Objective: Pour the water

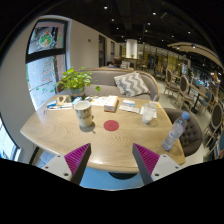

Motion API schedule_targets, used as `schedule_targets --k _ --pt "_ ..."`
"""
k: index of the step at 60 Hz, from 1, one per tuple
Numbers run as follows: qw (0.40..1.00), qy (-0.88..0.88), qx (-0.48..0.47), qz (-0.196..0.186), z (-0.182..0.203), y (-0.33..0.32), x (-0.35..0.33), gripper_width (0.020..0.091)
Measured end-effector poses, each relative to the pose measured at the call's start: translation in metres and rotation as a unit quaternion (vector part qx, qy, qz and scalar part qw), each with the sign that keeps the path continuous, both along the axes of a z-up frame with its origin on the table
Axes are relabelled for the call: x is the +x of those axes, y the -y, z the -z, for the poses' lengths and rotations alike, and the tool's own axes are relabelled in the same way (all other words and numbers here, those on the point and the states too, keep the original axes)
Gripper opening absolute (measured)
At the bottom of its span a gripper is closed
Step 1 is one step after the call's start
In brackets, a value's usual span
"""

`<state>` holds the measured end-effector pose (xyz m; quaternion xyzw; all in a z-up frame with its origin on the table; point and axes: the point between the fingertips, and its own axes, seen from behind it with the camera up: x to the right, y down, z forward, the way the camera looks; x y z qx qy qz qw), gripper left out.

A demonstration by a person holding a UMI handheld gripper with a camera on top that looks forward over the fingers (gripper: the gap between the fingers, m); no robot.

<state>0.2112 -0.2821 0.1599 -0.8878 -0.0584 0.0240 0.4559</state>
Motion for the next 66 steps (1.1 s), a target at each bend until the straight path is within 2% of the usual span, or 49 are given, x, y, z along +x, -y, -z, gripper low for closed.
schedule_targets --k 11,20,30,40,44,52,55,66 --pt "0.998 0.009 -0.004 0.058 0.031 -0.004 0.126 0.0858" --pt "0.995 0.002 0.006 0.101 0.050 -0.033 0.209 0.0854" --pt "0.993 -0.005 0.024 0.115 0.070 -0.084 0.264 0.0857" --pt "0.992 -0.025 0.036 0.118 0.091 -0.132 0.279 0.0841" --pt "0.993 -0.028 0.037 0.112 0.101 -0.144 0.278 0.0782" --pt "0.992 -0.024 0.048 0.115 0.109 -0.160 0.281 0.0559" --pt "0.991 -0.029 0.055 0.118 0.111 -0.165 0.282 0.0547" --pt "0.990 -0.034 0.060 0.124 0.110 -0.168 0.283 0.0406"
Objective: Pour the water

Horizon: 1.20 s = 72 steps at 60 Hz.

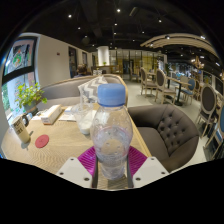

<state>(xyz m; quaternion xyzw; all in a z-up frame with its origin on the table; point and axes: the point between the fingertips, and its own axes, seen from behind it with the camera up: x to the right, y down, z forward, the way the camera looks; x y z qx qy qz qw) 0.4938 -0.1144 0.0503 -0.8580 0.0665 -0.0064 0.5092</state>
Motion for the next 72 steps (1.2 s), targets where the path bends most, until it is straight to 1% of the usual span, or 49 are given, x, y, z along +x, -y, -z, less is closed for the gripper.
schedule_targets --k 1,3,4,9,10,22,27,31,36,46,51,55,63,68,72 --pt "1.000 0.002 -0.001 0.001 0.000 0.000 0.001 0.0393" --pt "1.000 0.006 -0.001 0.004 -0.001 0.000 0.002 0.0393" --pt "1.000 0.009 -0.001 0.005 -0.001 0.000 0.002 0.0369" --pt "1.000 0.020 -0.005 0.012 -0.002 0.002 0.003 0.0373" --pt "1.000 0.021 -0.005 0.013 -0.003 0.002 0.003 0.0327" --pt "0.997 0.059 -0.007 0.040 -0.022 0.004 -0.004 0.0326" --pt "0.995 0.084 -0.003 0.050 -0.041 -0.002 -0.012 0.0326" --pt "0.993 0.107 0.003 0.053 -0.066 -0.007 -0.021 0.0325" --pt "0.987 0.155 0.015 0.046 -0.103 -0.019 -0.040 0.0326" --pt "0.955 0.292 0.041 0.006 -0.177 -0.053 -0.104 0.0325" --pt "0.925 0.376 0.046 -0.032 -0.202 -0.075 -0.147 0.0327" --pt "0.888 0.453 0.042 -0.063 -0.216 -0.092 -0.181 0.0325" --pt "0.797 0.588 0.048 -0.131 -0.220 -0.120 -0.253 0.0324" --pt "0.741 0.649 0.042 -0.168 -0.205 -0.132 -0.287 0.0322" --pt "0.690 0.698 0.032 -0.189 -0.192 -0.140 -0.308 0.0323"
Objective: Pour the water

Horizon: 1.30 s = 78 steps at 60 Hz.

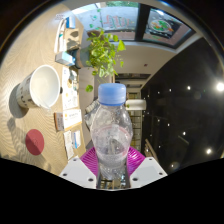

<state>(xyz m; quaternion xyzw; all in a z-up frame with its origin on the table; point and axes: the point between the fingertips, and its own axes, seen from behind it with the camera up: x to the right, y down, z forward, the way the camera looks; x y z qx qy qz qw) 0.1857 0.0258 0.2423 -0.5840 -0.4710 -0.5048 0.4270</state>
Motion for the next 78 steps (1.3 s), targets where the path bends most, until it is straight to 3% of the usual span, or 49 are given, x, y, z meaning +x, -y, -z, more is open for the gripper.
schedule_targets --k 16,30,43,55,67,78 --pt "0.972 0.232 -0.022 -0.033 0.032 -0.022 -0.028 0.0328" --pt "0.977 0.211 -0.034 -0.023 0.028 -0.021 -0.027 0.0328" --pt "0.999 -0.040 -0.030 0.017 -0.004 -0.005 -0.016 0.0329" --pt "0.936 -0.348 -0.047 0.030 -0.004 0.011 -0.015 0.0329" --pt "0.803 -0.587 -0.092 0.053 0.053 0.018 -0.016 0.0329" --pt "0.737 -0.658 -0.130 0.086 0.124 0.016 -0.014 0.0330"
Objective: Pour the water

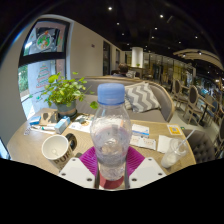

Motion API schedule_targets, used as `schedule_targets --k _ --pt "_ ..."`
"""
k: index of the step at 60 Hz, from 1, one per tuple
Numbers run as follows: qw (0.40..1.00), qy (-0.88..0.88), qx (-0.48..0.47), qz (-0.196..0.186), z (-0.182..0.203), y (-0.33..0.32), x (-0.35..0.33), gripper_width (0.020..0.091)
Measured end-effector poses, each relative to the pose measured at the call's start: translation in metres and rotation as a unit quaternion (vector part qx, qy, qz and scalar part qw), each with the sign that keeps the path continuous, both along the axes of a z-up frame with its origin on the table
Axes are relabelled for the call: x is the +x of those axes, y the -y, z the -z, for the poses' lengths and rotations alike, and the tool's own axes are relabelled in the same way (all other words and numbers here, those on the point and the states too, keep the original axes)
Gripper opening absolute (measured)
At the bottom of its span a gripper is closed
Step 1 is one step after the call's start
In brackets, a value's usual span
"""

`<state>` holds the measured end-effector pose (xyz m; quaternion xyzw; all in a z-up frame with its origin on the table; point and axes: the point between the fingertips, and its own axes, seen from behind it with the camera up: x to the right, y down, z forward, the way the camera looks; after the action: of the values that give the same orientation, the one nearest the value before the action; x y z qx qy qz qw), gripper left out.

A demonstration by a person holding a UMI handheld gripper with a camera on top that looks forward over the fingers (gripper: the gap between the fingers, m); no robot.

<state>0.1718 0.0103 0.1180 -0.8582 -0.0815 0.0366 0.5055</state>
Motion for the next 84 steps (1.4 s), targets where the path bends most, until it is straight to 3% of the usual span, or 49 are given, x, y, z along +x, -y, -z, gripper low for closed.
schedule_targets --k 16,24,39,48,69,84 --pt "0.999 -0.029 -0.030 0.004 0.062 -0.002 -0.003 0.0334" --pt "0.999 -0.036 -0.014 0.009 0.064 0.002 0.000 0.0361" --pt "0.998 -0.013 -0.047 0.035 0.068 0.009 0.008 0.0582" --pt "0.996 0.007 -0.067 0.056 0.047 0.035 0.015 0.0868" --pt "0.986 0.039 -0.119 0.110 -0.035 0.165 -0.007 0.0854" --pt "0.983 0.034 -0.131 0.125 -0.070 0.231 -0.035 0.0855"
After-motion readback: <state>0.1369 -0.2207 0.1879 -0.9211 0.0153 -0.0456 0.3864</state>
